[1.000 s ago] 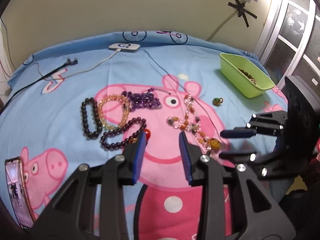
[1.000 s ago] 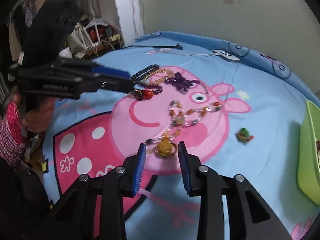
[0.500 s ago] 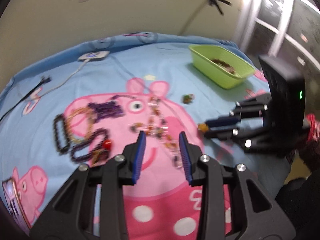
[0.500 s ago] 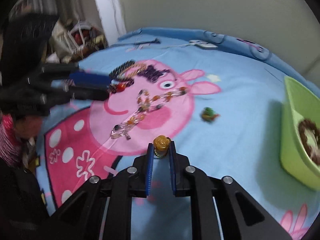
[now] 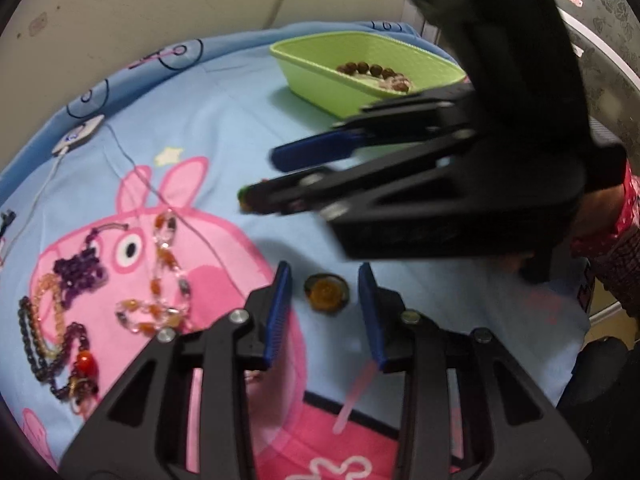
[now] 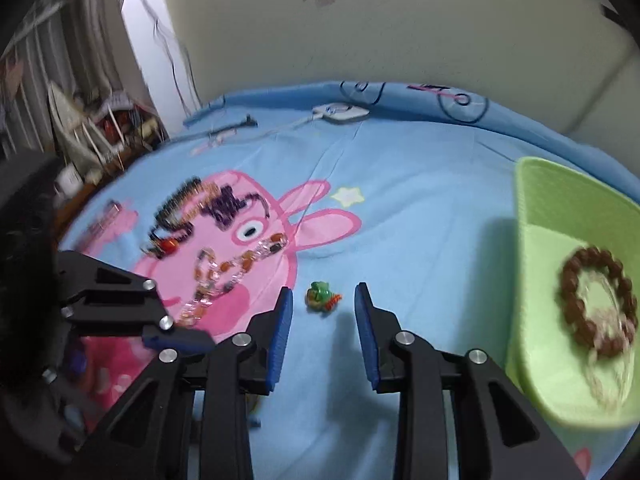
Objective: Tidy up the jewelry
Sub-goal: 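Carry the amber pendant into the green basket and open the right gripper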
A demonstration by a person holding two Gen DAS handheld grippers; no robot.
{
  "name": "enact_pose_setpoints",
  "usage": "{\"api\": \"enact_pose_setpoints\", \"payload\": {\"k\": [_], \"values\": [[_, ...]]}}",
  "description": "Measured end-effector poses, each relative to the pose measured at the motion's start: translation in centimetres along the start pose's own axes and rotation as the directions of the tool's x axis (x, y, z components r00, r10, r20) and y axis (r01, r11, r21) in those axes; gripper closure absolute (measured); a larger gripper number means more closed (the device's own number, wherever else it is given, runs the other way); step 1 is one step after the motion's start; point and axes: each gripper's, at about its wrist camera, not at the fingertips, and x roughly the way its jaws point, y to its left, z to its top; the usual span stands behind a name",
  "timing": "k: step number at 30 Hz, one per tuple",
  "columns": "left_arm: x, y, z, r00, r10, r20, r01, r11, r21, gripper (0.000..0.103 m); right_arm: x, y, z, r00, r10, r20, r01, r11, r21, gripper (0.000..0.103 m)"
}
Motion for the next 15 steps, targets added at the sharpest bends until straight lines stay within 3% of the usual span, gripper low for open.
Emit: {"api": "enact_pose_setpoints", "payload": {"k": [3,4,5,9,12,15], "values": [[-0.2,0.5,-0.4,1.0,-0.016,0.017,0.017,1.0,-0.024,0.071,1.3,0.1,0.4,0.999,0.01,-0.045,-0.01,1.0,0.001,0.091],[-0.2,0.7,-0.5,1.0,-0.013,0.023,0.014,0.999,-0.03,0.082,1.5,0.0,0.6,0.998,0.018,-0.052,-0.019,1.0,-0.006,0.096],[-0.3,0.9,-0.7,1.0,0.002,0.03,-0.001,0.999,-0.038,0.085,1.4,0.1,0.6,0.999,0.01,-0.054,-0.011,1.0,-0.018,0.103],[-0.8,1.9,-1.2,0.999,-0.028,0.046,0.031,0.996,-0.083,0.086,0.3,-0.2,-0.2,0.998,0.032,-0.051,-0.033,0.999,-0.01,0.103],[-1.2,2.3,-0.5,0.998,-0.031,0.055,0.037,0.995,-0.096,0.086,-2.7,-1.2,-0.7,0.996,0.084,0.031,-0.085,0.995,0.052,0.103],[-2.0,3.0,1.7,0.995,-0.048,0.092,0.058,0.993,-0.105,0.086,-6.9,-3.1,-1.0,0.987,0.056,0.151,-0.074,0.991,0.116,0.103]]}}
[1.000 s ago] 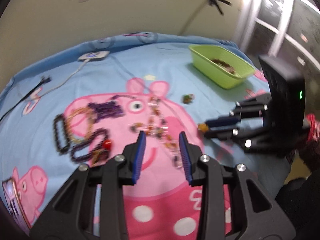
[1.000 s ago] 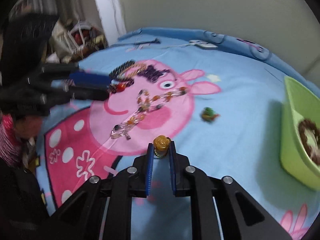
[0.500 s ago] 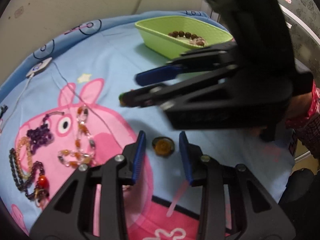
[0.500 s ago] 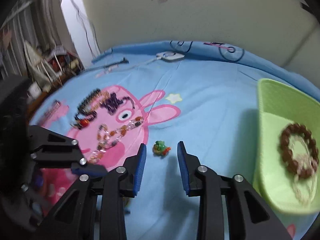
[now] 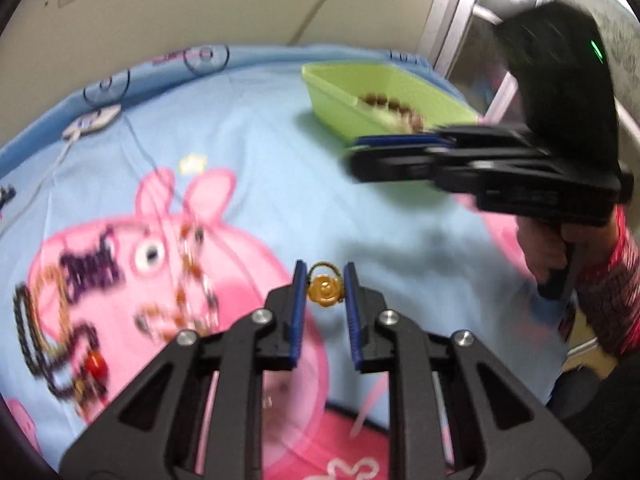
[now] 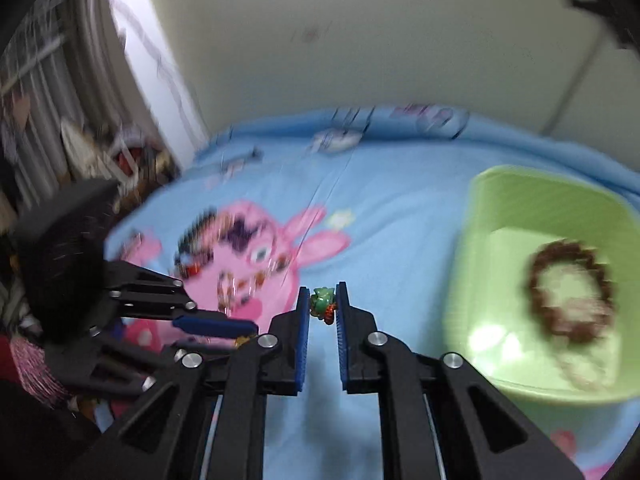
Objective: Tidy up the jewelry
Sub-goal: 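Carry the amber pendant into the green basket and open the right gripper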
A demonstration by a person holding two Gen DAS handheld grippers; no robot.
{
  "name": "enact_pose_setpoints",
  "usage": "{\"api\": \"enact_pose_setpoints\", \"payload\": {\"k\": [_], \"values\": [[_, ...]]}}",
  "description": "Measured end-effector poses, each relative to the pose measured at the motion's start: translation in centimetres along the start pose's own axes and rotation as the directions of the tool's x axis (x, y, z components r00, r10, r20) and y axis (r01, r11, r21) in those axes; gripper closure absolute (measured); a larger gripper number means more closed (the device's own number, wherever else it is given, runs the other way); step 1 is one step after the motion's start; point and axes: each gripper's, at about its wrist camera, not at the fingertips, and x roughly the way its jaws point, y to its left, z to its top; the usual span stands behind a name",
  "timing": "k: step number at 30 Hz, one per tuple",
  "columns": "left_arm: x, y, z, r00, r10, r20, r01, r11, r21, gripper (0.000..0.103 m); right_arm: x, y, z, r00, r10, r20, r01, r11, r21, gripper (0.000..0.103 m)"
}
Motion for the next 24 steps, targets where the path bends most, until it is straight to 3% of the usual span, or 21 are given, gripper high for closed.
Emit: {"api": "enact_pose_setpoints", "payload": {"k": [4,8,10,14,17,22,24], "values": [[-0.2,-0.8,4.4,0.997,-0.049,0.055,0.049,0.999,0.005,0.086,-4.5,-3.7,-0.3,0.989,-0.085,0.123,0.069,0.989,0.129,0.103],[1.6,-2.8,8.8,0.992,-0.105,0.066,0.104,0.994,0.026,0.086,-6.1,-7.7,-1.6,0.98,-0.15,0.132,0.11,0.957,0.268,0.103],[3.2,-4.1,10.4,0.991,-0.128,0.044,0.127,0.991,0.029,0.086,-5.9,-8.2,-2.1,0.98,-0.159,0.116,0.121,0.952,0.282,0.103],[7.0,-4.8,12.3,0.994,-0.099,-0.037,0.1,0.995,0.013,0.085,-4.6,-8.5,-2.3,0.988,-0.114,0.101,0.077,0.947,0.31,0.103],[8.1,-4.3,12.8,0.993,-0.087,-0.085,0.086,0.996,-0.019,0.084,-5.2,-8.8,-2.1,0.983,-0.107,0.147,0.05,0.937,0.347,0.101],[3.2,-2.3,13.2,0.994,-0.102,0.028,0.103,0.994,-0.047,0.084,-8.4,-8.2,-0.7,0.951,-0.114,0.286,0.013,0.943,0.334,0.096],[-0.3,-0.7,12.7,0.99,-0.088,0.111,0.095,0.994,-0.059,0.083,-9.1,-7.4,-0.3,0.94,-0.1,0.327,-0.009,0.949,0.316,0.092]]}}
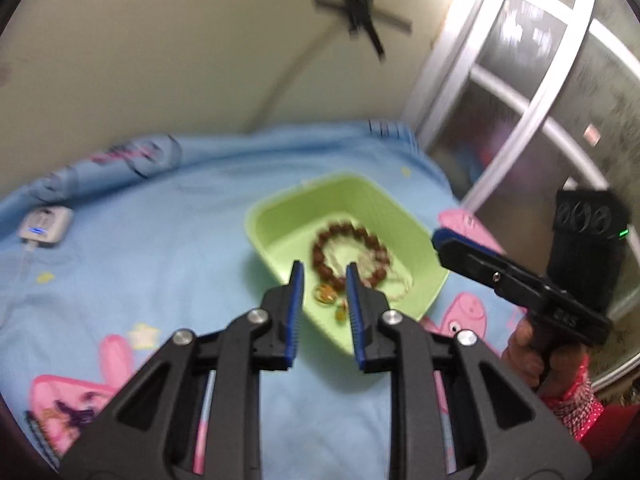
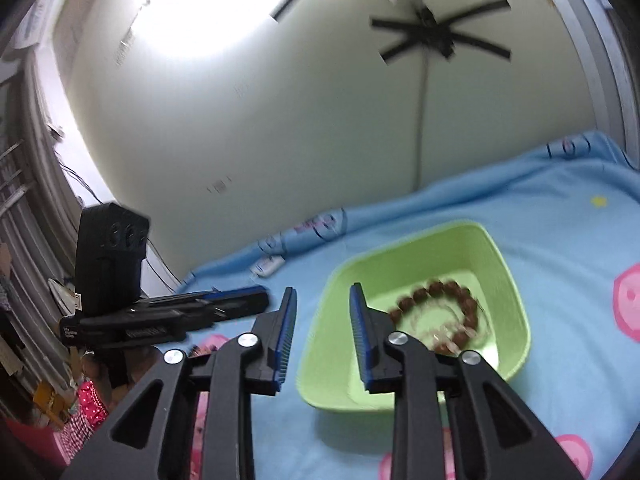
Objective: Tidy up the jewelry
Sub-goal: 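Carry the amber pendant into the green basket and open the right gripper, then grasp the purple bead bracelet with the right gripper and lift it toward the basket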
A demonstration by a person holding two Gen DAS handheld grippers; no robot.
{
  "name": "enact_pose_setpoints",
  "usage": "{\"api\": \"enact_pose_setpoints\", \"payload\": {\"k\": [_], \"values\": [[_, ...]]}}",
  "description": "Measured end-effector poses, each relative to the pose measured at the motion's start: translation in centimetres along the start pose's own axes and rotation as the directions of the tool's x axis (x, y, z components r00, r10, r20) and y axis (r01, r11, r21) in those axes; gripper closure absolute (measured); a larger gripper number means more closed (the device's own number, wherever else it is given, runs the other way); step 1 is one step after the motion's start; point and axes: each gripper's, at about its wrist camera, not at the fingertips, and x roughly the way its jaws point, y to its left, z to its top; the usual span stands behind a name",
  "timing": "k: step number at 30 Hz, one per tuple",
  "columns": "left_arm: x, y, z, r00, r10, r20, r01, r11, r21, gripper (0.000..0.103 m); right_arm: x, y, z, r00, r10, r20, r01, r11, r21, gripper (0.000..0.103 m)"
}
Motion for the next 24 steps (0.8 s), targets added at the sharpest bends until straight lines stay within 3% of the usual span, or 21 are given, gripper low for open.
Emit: {"api": "enact_pose_setpoints", "payload": {"k": [2,3,4,7,12,14,20,24], "values": [[-4.1,2.1,-0.8,0.996,0.031,0.083,-0.029,0.999,-0.028,0.082,-0.4,1.3,0.0,1.0,0.023,0.015,-0.022,0.999,-0.03,0.08],[-5.9,3.3,-1.5,0.991,0.058,0.117,-0.052,0.997,-0.049,0.075,-0.4,2.0,-0.1,1.0,0.028,0.012,-0.028,0.999,-0.043,0.067],[-7.6,4.4,-2.4,0.985,0.093,0.146,-0.083,0.994,-0.072,0.069,-0.3,2.7,-0.3,0.999,0.049,0.007,-0.048,0.998,-0.05,0.062],[-12.4,9.0,-6.3,0.949,0.257,0.183,-0.225,0.958,-0.177,0.068,0.9,4.6,-1.0,0.991,0.125,-0.045,-0.129,0.988,-0.081,0.061],[-15.7,14.9,-13.2,0.923,0.372,0.095,-0.32,0.882,-0.345,0.068,5.8,9.2,-4.0,0.965,0.138,-0.221,-0.183,0.963,-0.196,0.061],[-15.9,16.3,-15.5,0.922,0.383,0.058,-0.335,0.862,-0.381,0.068,7.8,10.6,-5.6,0.949,0.125,-0.289,-0.193,0.956,-0.221,0.065],[-15.5,18.4,-19.6,0.921,0.389,0.009,-0.35,0.838,-0.418,0.068,12.9,13.4,-10.4,0.883,0.054,-0.466,-0.204,0.939,-0.277,0.096],[-15.3,19.2,-20.5,0.92,0.392,0.021,-0.344,0.832,-0.435,0.068,16.0,15.9,-11.3,0.862,0.008,-0.507,-0.209,0.916,-0.341,0.097]]}}
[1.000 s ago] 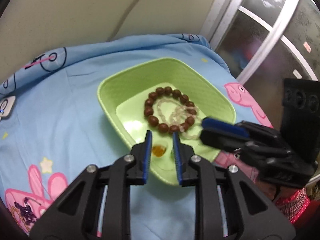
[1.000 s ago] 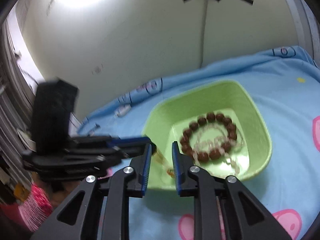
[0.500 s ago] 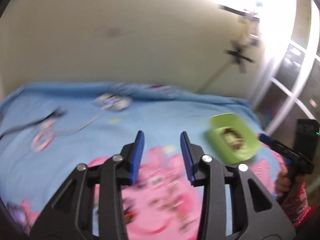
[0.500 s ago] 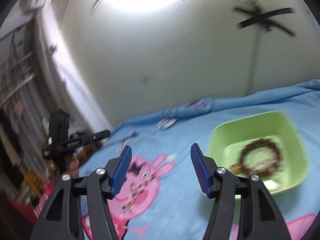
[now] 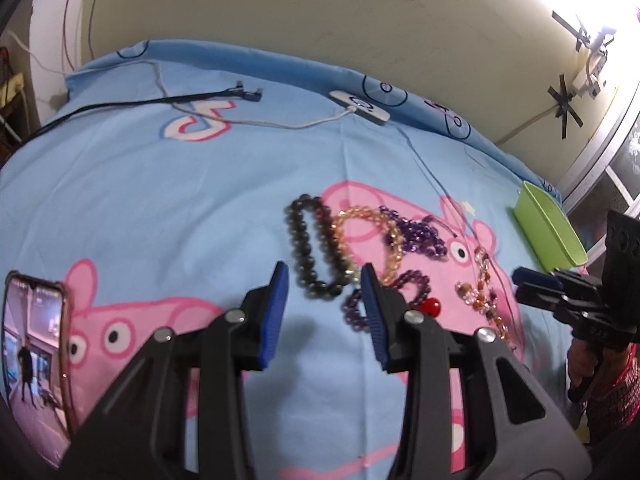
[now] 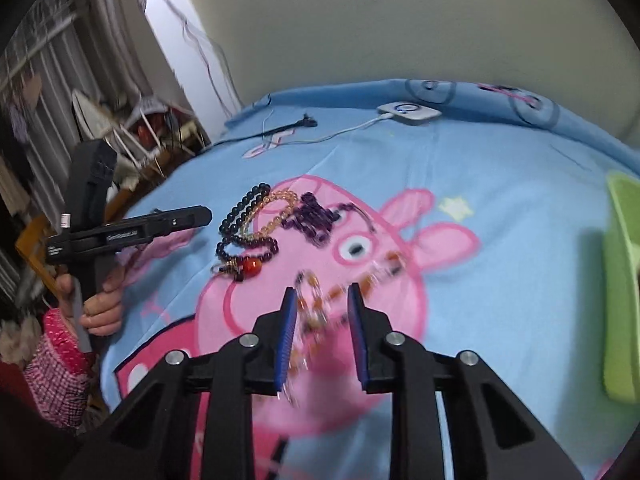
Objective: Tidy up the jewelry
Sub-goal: 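Grasp the purple bead bracelet with the right gripper and lift it toward the basket, then lower the purple bracelet into the green basket and open the right gripper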
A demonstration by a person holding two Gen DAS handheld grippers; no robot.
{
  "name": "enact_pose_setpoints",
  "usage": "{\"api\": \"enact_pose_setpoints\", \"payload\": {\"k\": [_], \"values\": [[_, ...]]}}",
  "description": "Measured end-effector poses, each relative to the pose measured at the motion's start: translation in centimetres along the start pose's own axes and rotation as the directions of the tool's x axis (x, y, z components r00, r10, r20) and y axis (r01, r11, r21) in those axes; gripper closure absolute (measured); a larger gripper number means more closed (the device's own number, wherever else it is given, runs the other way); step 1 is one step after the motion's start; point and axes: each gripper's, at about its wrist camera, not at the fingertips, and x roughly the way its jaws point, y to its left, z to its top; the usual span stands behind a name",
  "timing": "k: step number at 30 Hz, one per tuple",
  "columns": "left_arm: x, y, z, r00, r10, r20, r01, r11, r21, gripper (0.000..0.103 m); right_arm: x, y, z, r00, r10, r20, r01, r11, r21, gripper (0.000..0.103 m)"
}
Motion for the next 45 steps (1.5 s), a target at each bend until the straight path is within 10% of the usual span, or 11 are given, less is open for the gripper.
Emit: {"api": "enact_pose_setpoints", "payload": {"k": [12,19,22,30,32,34,35,45], "values": [[0.4,1.1,-0.3,0.998,-0.051,0.023,0.051,0.998,-0.044,0.068,7.7,0.8,4.9,0.993,-0.063,-0.104,0.054,0.995,-0.088,0.103],[-0.6,-4.6,-1.1,0.995,-0.092,0.033,0.086,0.986,0.144,0.067,-0.6,-1.2,3.6,0.994,0.095,0.057,-0.101,0.99,0.099,0.103],[-0.6,-9.4,-1.2,0.988,-0.152,0.027,0.139,0.954,0.264,0.042,-3.8,-1.8,3.5,0.984,0.131,0.12,-0.146,0.981,0.131,0.103],[1.2,-19.8,-0.7,0.973,-0.232,0.004,0.201,0.851,0.485,0.039,-11.0,-2.8,3.4,0.956,0.148,0.252,-0.185,0.974,0.133,0.103],[2.0,-21.5,-0.1,0.965,-0.262,-0.021,0.238,0.838,0.491,0.048,-12.7,-3.0,3.2,0.948,0.143,0.285,-0.186,0.974,0.13,0.103],[3.1,-23.1,0.7,0.953,-0.295,-0.068,0.289,0.823,0.489,0.091,-14.3,-3.3,2.9,0.94,0.13,0.316,-0.179,0.975,0.13,0.103],[3.5,-23.6,1.0,0.949,-0.302,-0.086,0.304,0.82,0.484,0.095,-15.4,-3.8,2.6,0.935,0.114,0.337,-0.168,0.977,0.135,0.103],[4.8,-31.5,4.7,0.919,-0.374,-0.122,0.38,0.764,0.521,0.097,-21.1,-9.7,0.8,0.89,-0.016,0.455,-0.101,0.968,0.232,0.103]]}}
